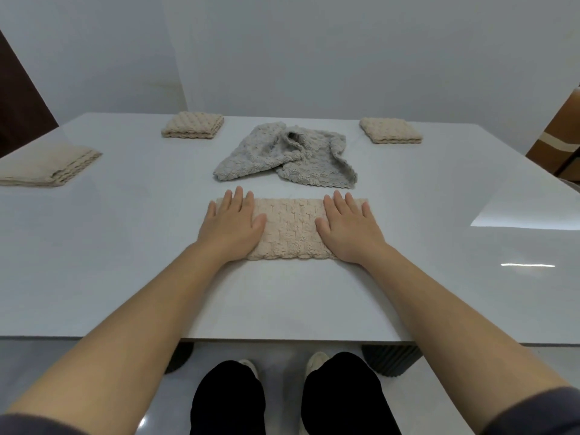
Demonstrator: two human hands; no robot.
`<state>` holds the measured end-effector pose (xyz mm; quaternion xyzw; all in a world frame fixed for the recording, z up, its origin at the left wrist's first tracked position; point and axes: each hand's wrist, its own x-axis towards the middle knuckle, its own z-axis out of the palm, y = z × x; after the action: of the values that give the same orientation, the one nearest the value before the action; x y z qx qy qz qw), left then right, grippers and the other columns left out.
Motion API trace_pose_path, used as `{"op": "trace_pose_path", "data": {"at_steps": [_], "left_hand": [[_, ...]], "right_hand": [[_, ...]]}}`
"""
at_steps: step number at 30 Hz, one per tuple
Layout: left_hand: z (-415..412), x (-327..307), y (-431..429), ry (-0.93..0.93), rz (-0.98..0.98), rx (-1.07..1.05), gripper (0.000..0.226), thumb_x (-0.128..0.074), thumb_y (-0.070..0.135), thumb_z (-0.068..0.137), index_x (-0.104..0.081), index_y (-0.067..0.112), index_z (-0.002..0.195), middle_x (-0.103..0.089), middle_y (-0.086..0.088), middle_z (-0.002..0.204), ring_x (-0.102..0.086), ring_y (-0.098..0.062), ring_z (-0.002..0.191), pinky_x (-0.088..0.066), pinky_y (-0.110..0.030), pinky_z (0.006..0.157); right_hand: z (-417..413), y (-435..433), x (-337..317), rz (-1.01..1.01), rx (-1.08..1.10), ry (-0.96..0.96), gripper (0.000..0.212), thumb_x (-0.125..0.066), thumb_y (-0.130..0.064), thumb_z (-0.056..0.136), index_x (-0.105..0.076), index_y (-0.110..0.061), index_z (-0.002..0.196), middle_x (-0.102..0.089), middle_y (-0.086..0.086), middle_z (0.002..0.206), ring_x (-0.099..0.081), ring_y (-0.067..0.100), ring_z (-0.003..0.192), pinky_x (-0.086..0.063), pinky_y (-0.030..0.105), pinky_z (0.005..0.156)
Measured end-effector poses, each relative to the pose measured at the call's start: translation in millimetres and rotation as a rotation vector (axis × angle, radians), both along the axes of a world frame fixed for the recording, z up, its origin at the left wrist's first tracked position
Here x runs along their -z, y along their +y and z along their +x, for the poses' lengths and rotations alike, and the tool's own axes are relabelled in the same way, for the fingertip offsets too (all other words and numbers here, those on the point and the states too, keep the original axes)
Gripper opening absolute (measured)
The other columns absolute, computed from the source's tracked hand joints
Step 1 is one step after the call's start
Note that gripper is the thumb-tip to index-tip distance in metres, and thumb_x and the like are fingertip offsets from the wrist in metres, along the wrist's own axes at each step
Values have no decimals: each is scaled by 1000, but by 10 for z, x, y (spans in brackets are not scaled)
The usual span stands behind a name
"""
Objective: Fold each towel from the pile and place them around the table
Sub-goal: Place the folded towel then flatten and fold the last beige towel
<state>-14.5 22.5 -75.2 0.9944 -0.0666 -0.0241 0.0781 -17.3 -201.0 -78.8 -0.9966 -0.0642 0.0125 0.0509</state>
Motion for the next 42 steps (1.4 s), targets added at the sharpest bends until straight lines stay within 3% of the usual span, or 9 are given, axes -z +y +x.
{"op": "trace_pose_path", "data": {"at_steps": [7, 13, 25, 28, 30, 34, 38, 40, 42], "left_hand": [[-15, 38, 25, -24, 19, -17, 63, -13, 46, 101, 1, 17, 156, 7, -5, 163, 7, -20, 150, 1, -44, 121], [3, 60, 36, -37, 18, -22, 63, -15, 45, 101, -1, 16, 156, 5, -5, 163, 6, -20, 150, 0, -45, 121], [-21, 29, 38, -15, -12, -17, 64, -14, 47, 101, 0, 18, 156, 6, -3, 163, 7, -20, 150, 1, -46, 121], [-43, -24, 48, -1, -109, -45, 65, -16, 46, 101, 0, 16, 156, 7, -5, 163, 8, -20, 150, 0, -47, 121], [-105, -95, 77, -72, -286, -148, 64, -24, 42, 101, -6, 13, 155, -6, -10, 163, -6, -24, 149, -13, -47, 119], [-275, -266, 280, -189, -539, -457, 62, -44, 31, 96, -20, 12, 151, -44, -13, 144, -46, -32, 128, -39, -43, 99], [-293, -477, 429, 38, -718, -617, 50, -48, 28, 91, -38, 3, 133, -59, -17, 122, -64, -35, 100, -53, -44, 89], [-296, -600, 408, 204, -818, -632, 27, -46, 21, 95, -43, 2, 115, -59, -19, 110, -64, -35, 85, -56, -44, 80], [-295, -678, 395, 331, -814, -630, 24, -46, 22, 98, -41, 3, 113, -58, -19, 97, -60, -31, 73, -55, -42, 69]], "right_hand": [[8, 76, -131, 31, 9, 34, 62, -13, -44, 102, -1, -17, 157, 7, 5, 164, 12, 25, 150, 8, 52, 119], [-108, 590, -87, 46, -158, 11, 59, -12, -41, 103, -1, -19, 157, 9, -2, 164, 13, 21, 150, 9, 52, 119], [-86, -246, -58, 35, 42, 66, 60, -13, -44, 103, -2, -19, 157, 5, 0, 164, 7, 21, 150, 3, 53, 119], [-67, -219, -101, 19, 45, 88, 60, -13, -44, 103, -2, -19, 157, 6, 0, 164, 8, 23, 150, 5, 56, 118], [-69, -196, -172, 42, 45, 74, 60, -13, -43, 103, -3, -19, 156, 5, 2, 164, 8, 23, 150, 5, 58, 117], [-137, 0, -281, 73, -32, -4, 59, -17, -37, 104, -4, -13, 156, 2, 3, 164, 7, 23, 150, 4, 55, 119], [-131, 276, -264, 92, -106, 8, 58, -18, -35, 105, -3, -12, 156, 4, 3, 164, 6, 23, 151, 3, 53, 119], [-98, 354, -228, 96, -114, 27, 59, -17, -36, 105, -2, -12, 156, 5, 3, 164, 8, 24, 150, 4, 53, 119], [-88, 397, -166, 79, -114, 55, 60, -16, -38, 104, -1, -13, 156, 6, 3, 164, 9, 23, 150, 5, 54, 119]]}}
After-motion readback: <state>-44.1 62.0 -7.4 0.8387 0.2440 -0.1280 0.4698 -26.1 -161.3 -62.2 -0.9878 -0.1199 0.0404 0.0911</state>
